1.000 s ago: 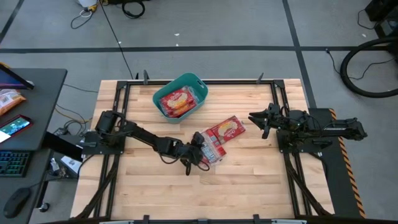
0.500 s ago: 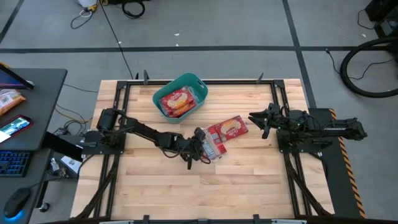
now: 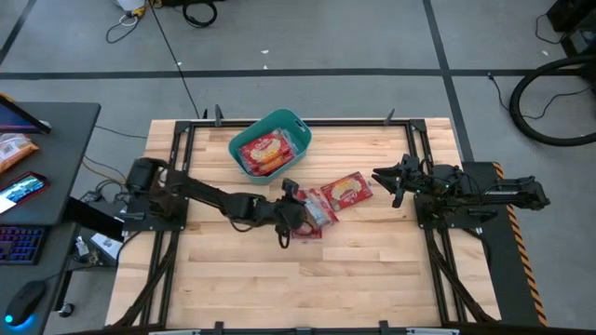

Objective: Sort popcorn bags into baskets
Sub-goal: Put the red popcorn bag into the green bin

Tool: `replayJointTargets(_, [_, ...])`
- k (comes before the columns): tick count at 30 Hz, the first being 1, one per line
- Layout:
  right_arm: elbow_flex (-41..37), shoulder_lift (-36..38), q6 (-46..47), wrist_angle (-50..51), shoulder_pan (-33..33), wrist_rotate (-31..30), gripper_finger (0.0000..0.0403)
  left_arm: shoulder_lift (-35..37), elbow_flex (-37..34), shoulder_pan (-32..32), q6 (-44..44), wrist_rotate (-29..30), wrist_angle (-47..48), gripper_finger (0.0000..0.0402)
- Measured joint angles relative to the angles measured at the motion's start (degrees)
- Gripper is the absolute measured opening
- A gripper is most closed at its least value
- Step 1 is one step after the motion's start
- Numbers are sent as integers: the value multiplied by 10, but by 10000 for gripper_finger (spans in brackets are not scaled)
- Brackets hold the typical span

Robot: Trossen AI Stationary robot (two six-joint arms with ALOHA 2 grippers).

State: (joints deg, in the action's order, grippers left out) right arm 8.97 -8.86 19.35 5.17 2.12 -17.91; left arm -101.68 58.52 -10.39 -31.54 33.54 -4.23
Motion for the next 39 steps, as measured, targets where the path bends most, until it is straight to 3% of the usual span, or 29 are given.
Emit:
replayJointTargets(8, [0,0,0,0,0,0,112,85,1,27,160,47,31,4])
replayJointTargets(14, [0,0,0,0,0,0,112,122,56,59,268,54,167,4])
replayJointTargets(26, [0,0,0,0,0,0,112,123,172,138,400,59,434,3])
replayJointTargets(32, [0,0,0,0,0,0,112,121,186,199,506,50,593,3])
replayJointTargets(39, [0,0,0,0,0,0,112,91,179,236,534,39,628,30])
